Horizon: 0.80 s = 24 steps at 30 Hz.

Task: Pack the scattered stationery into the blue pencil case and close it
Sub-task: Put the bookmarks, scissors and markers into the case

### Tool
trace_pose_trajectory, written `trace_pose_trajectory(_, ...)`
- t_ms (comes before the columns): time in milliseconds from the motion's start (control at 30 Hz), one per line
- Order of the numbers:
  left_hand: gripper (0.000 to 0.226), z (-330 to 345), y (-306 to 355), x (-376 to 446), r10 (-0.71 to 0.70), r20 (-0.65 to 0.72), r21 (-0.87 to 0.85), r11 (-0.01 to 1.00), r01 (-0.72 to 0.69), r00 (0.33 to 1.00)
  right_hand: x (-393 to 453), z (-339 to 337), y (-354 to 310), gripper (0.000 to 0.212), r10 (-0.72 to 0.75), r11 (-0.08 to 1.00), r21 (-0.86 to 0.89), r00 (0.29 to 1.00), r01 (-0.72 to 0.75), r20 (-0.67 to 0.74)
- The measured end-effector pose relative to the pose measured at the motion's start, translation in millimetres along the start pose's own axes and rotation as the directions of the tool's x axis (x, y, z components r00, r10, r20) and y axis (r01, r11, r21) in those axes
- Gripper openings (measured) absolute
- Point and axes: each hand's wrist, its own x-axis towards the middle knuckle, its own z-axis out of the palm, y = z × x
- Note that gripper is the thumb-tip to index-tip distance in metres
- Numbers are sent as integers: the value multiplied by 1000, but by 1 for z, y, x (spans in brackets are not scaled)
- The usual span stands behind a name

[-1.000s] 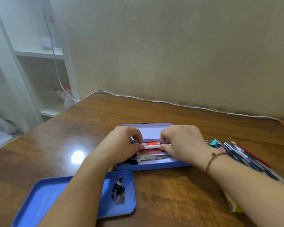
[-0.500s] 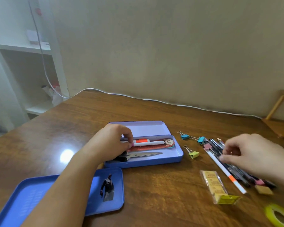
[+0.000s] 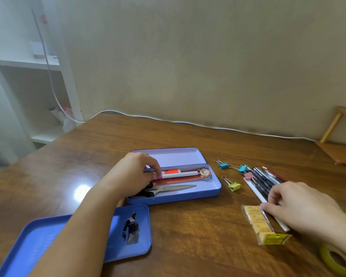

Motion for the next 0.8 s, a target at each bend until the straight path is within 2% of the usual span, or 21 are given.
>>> trace_pose_trajectory(100,27,0,1,0,13,13,2,1000,-13,1000,1,-4,-2,26,5,999,45,1000,-6,11)
trace_pose_trajectory(200,25,1,0,1,9,-2,-10,1000,-9,1000,4,-9,6,23,-4,994,110,999,10,-53)
trace_pose_trajectory(267,22,1,0,1,-3,-12,-15,1000,3,1000,1,-18,8,15,-57,990,123,995,67,-81)
trace_pose_trajectory(333,22,1,-1,1,-20,-18,-11,1000,20,1000,-1,-28,-3,17,-147,982,102,982,159,-117)
trace_pose_trajectory(400,21,1,-3,2,-31,-18,4,1000,31,999,-1,-34,-26,17,-284,957,23,946,291,-157)
trace_pose_trajectory(467,18,1,-4,1,-30,-12,8,1000,30,999,5,-31,-52,17,-437,899,-57,879,435,-192)
trace_pose_trajectory(533,15,0,-4,0,-29,-20,-17,999,29,999,16,-19,-75,20,-537,843,-153,816,515,-212)
trace_pose_trajectory(633,24,-3,-6,0,-63,-61,-99,993,57,996,33,-2,-99,24,-606,793,-264,757,549,-245)
trace_pose_trajectory(800,27,-2,-4,1,-63,-51,-105,993,57,997,44,5,-127,22,-634,773,-230,715,591,-296)
